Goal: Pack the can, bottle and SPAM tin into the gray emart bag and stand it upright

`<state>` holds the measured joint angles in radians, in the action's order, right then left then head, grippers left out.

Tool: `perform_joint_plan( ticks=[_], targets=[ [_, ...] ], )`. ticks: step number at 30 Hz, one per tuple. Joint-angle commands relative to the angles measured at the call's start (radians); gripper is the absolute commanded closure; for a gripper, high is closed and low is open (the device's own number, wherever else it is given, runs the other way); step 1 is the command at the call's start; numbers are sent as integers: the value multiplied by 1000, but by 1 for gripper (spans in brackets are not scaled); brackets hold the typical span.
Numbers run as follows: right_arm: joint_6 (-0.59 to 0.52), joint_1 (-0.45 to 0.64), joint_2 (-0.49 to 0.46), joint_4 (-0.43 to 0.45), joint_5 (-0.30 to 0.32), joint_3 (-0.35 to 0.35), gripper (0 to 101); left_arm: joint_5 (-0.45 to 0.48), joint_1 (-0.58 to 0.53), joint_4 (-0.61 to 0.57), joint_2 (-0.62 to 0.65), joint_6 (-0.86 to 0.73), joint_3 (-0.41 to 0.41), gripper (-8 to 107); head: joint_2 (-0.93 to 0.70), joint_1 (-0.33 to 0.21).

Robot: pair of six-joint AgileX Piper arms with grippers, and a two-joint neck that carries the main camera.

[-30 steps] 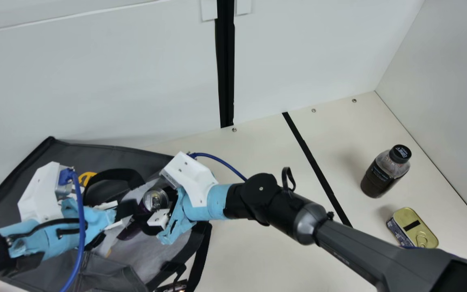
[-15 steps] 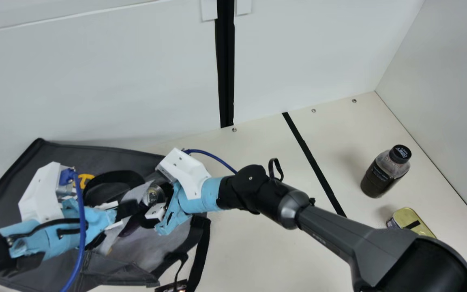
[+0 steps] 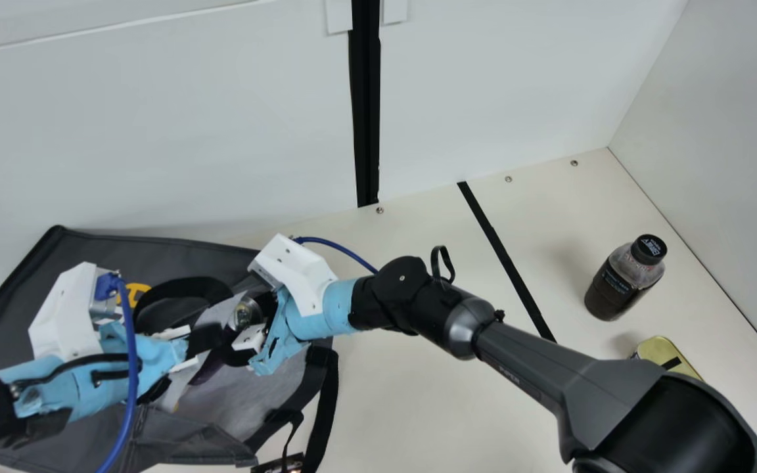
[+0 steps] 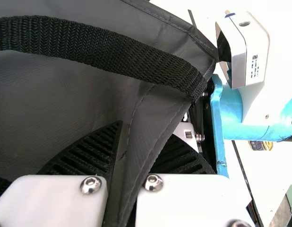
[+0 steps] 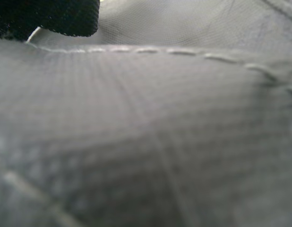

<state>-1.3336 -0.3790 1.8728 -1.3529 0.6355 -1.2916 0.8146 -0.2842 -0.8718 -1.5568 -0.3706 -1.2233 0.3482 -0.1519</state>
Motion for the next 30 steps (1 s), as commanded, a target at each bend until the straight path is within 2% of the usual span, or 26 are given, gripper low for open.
perform_joint_plan(
  ticks=[1, 13, 30],
  targets=[
    [2, 2, -1, 0, 7, -1, 45, 0, 0, 0, 0, 0, 0, 107, 1, -23],
    [9, 28, -17, 16, 56, 22, 6, 0, 0, 0, 0, 0, 0, 107, 1, -23],
    [47, 88, -103, 72, 173, 60, 6, 0, 0, 0, 0, 0, 0, 107, 1, -23]
  ],
)
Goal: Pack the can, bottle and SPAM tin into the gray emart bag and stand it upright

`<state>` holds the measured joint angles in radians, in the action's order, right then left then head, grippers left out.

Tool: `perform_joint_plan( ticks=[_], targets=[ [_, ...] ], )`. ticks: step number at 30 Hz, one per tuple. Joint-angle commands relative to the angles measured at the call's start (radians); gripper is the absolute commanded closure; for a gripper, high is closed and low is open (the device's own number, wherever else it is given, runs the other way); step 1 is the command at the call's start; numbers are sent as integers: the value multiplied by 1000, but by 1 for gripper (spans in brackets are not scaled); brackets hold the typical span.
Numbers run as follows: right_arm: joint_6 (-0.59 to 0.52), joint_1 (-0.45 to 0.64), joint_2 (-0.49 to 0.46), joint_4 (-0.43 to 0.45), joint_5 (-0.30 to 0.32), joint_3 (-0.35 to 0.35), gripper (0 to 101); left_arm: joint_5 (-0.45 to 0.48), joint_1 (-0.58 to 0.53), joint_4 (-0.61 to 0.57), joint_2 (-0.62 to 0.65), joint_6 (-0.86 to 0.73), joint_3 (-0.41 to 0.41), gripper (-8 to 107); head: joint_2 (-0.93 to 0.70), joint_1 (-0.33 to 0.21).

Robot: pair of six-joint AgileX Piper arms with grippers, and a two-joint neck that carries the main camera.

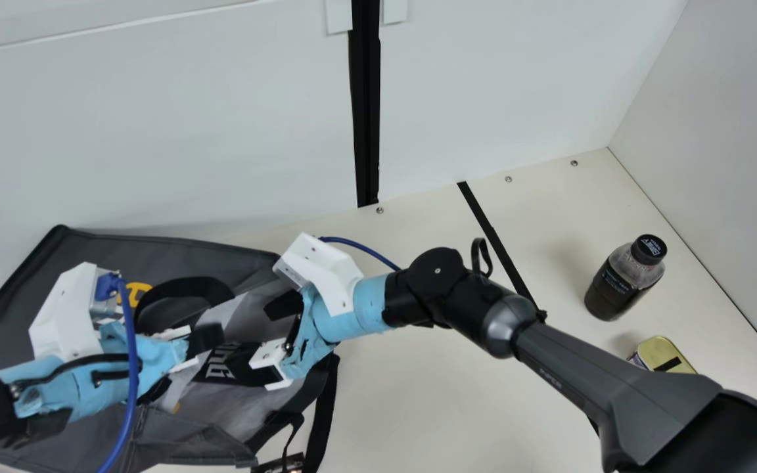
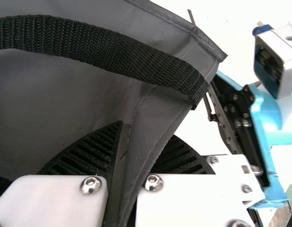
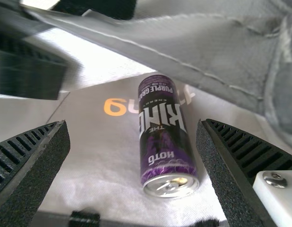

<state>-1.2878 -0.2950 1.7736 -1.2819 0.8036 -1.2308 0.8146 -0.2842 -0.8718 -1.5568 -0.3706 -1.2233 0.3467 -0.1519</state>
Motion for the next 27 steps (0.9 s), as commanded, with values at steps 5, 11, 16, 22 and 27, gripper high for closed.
perform_joint_plan(
  ticks=[5, 11, 16, 22, 27],
  targets=[
    [23, 24, -39, 24, 24, 2, 6, 0, 0, 0, 0, 0, 0, 107, 2, -23],
    [60, 46, -96, 53, 15, 18, 6, 0, 0, 0, 0, 0, 0, 107, 2, -23],
    [105, 60, -152, 85, -15, 37, 6, 0, 0, 0, 0, 0, 0, 107, 2, -23],
    [172, 82, -218, 134, -57, 56, 6, 0, 0, 0, 0, 0, 0, 107, 2, -23],
    [234, 108, -275, 184, -91, 73, 6, 0, 0, 0, 0, 0, 0, 107, 2, -23]
  ],
)
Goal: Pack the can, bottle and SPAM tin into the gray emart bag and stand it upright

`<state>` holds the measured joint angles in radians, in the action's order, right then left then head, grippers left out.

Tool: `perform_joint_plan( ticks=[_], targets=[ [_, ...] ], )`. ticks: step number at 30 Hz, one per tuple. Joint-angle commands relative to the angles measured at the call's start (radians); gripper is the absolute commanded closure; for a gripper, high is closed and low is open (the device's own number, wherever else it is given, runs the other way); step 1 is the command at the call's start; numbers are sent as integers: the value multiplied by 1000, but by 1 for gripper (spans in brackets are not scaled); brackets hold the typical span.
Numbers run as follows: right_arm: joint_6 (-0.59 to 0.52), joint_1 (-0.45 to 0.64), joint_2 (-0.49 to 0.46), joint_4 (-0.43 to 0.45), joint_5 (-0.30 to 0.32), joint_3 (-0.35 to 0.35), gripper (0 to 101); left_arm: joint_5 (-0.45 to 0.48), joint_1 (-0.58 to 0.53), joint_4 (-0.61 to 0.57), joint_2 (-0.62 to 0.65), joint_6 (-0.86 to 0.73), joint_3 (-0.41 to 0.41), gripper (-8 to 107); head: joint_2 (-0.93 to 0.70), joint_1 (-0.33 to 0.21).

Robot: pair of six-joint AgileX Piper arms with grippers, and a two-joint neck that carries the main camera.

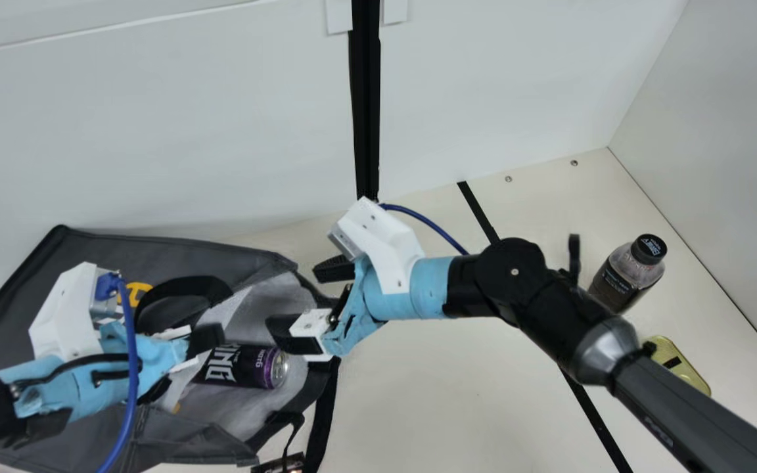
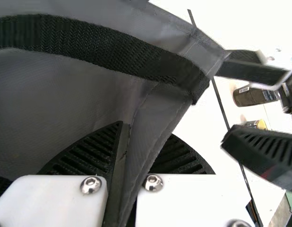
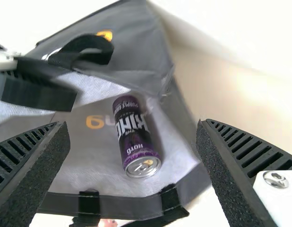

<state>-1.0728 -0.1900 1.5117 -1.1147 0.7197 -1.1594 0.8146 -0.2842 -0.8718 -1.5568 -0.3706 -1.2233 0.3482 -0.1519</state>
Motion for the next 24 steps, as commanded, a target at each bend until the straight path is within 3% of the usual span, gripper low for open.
perform_joint_plan(
  ticks=[1, 11, 24],
  targets=[
    [32, 8, -25, 27, -13, 6, 6, 0, 0, 0, 0, 0, 0, 107, 1, -23],
    [159, 74, -149, 150, -39, 49, 6, 0, 0, 0, 0, 0, 0, 107, 1, -23],
    [273, 177, -284, 283, -10, 75, 6, 0, 0, 0, 0, 0, 0, 107, 1, -23]
  ],
)
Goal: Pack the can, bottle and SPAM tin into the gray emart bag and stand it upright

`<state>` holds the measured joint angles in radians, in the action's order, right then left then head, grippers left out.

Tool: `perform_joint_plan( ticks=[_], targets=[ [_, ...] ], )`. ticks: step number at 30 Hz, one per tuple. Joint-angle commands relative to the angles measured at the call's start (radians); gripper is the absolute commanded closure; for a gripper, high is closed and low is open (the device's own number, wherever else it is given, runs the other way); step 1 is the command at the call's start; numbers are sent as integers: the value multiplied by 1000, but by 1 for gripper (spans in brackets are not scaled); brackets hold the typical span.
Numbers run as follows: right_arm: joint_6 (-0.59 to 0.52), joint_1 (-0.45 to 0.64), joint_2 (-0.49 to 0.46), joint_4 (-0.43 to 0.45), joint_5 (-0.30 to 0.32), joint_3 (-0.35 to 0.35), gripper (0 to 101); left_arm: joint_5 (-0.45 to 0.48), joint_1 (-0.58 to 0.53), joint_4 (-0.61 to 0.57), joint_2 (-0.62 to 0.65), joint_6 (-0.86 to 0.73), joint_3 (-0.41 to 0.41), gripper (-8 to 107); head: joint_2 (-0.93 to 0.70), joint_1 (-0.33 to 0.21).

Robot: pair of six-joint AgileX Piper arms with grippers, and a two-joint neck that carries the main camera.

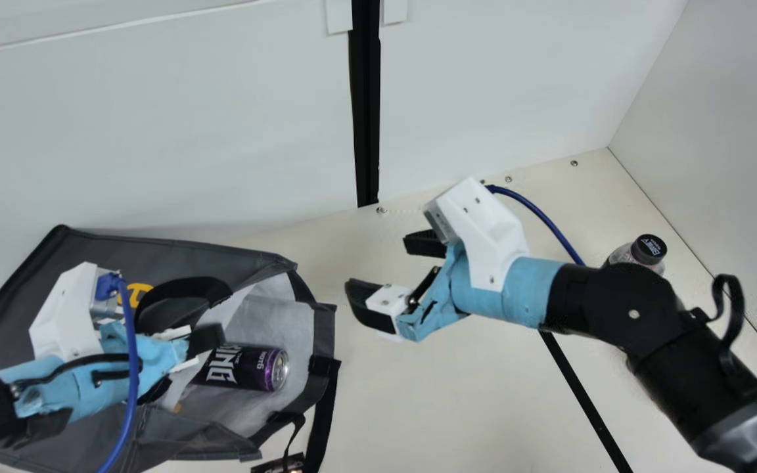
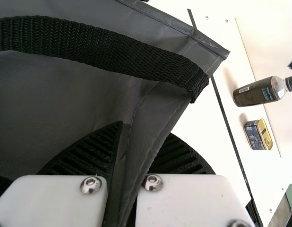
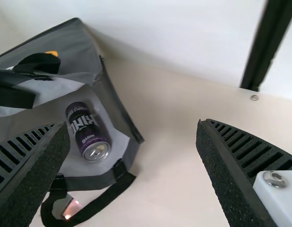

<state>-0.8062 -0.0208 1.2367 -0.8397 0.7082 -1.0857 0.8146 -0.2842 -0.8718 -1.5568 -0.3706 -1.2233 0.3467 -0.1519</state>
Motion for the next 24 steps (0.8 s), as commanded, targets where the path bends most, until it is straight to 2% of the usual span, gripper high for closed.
perform_joint_plan(
  ticks=[1, 11, 24],
  targets=[
    [12, 14, -18, 17, 4, 2, 6, 0, 0, 0, 0, 0, 0, 107, 2, -23],
    [68, 89, -88, 126, 30, -3, 6, 0, 0, 0, 0, 0, 0, 107, 2, -23],
    [156, 197, -149, 284, 75, -49, 6, 0, 0, 0, 0, 0, 0, 107, 2, -23]
  ],
)
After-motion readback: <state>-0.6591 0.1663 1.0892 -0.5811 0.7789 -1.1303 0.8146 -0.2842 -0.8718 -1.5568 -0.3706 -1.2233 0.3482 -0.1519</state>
